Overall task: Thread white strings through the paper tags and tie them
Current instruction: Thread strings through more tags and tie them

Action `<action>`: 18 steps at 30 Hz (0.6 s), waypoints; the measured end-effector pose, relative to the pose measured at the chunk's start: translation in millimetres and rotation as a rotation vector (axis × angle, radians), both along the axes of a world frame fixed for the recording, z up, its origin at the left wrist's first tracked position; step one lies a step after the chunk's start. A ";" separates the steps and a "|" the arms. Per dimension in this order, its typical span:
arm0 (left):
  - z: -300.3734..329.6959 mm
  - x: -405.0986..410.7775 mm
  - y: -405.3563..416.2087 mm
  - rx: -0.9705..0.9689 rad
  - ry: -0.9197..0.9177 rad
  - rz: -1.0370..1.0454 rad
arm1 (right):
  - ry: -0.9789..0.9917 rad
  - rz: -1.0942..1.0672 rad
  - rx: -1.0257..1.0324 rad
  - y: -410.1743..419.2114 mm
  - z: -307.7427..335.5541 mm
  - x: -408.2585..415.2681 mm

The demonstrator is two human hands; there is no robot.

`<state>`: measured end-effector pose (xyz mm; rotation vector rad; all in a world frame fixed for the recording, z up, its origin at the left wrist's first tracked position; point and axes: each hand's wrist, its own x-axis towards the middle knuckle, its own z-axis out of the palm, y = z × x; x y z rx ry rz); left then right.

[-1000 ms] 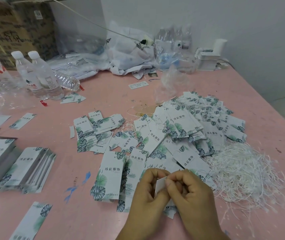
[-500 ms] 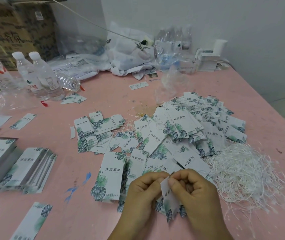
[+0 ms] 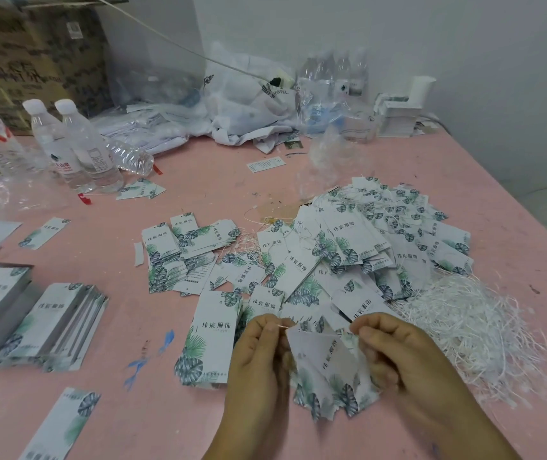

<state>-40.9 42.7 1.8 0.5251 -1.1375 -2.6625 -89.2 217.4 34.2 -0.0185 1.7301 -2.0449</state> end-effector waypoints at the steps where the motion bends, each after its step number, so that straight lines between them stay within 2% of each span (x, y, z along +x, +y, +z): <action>1: 0.0 -0.4 0.1 0.041 0.009 0.007 | -0.040 -0.011 -0.036 4.3 -0.7 -3.8; 6: 0.9 -2.7 -1.5 0.237 0.022 0.013 | -0.157 -0.077 -0.210 12.6 -0.9 -10.9; 11: 1.2 -3.6 -7.0 0.311 0.030 0.010 | -0.241 -0.135 -0.379 15.6 0.4 -13.9; 15: 0.7 -2.2 -3.0 0.198 0.038 -0.010 | -0.282 -0.075 -0.505 13.8 4.2 -12.3; 18: 0.1 -1.3 1.6 0.049 0.028 -0.025 | -0.243 -0.050 -0.449 7.9 4.1 -8.0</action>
